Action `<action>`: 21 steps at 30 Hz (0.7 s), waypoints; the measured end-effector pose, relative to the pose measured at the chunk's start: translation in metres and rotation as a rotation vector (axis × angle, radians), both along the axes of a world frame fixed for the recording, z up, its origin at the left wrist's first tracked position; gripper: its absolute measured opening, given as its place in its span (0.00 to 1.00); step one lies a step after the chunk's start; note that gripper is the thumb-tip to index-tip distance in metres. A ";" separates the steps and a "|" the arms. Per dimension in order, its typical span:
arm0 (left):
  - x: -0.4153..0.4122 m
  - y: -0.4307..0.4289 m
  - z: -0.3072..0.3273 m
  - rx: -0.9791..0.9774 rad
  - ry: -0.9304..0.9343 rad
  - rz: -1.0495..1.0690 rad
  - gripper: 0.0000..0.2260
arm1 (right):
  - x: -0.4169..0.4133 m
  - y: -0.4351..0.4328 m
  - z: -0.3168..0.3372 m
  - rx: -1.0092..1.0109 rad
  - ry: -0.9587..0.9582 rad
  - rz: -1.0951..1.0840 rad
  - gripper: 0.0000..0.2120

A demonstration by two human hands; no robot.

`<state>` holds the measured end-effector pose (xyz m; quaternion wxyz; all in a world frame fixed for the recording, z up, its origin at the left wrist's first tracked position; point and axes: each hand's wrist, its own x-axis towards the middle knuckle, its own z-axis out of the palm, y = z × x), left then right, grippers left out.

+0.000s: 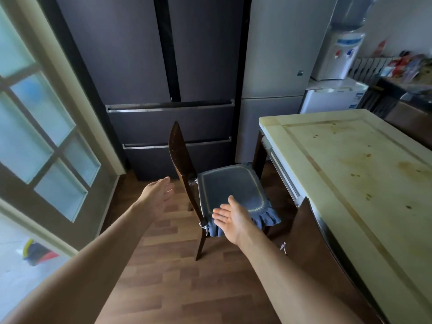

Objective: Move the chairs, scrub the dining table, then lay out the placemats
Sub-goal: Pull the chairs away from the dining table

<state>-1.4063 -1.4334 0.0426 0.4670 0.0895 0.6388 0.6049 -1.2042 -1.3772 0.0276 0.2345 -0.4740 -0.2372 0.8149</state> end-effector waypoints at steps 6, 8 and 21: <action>-0.043 0.062 -0.009 -0.023 0.003 0.012 0.22 | -0.045 0.058 -0.016 -0.060 -0.053 0.039 0.28; -0.057 0.072 -0.012 -0.040 -0.015 0.033 0.22 | -0.059 0.067 -0.019 -0.086 -0.064 0.052 0.28; -0.175 0.184 -0.047 -0.176 -0.050 -0.024 0.15 | -0.190 0.106 -0.087 -0.386 -0.084 -0.021 0.33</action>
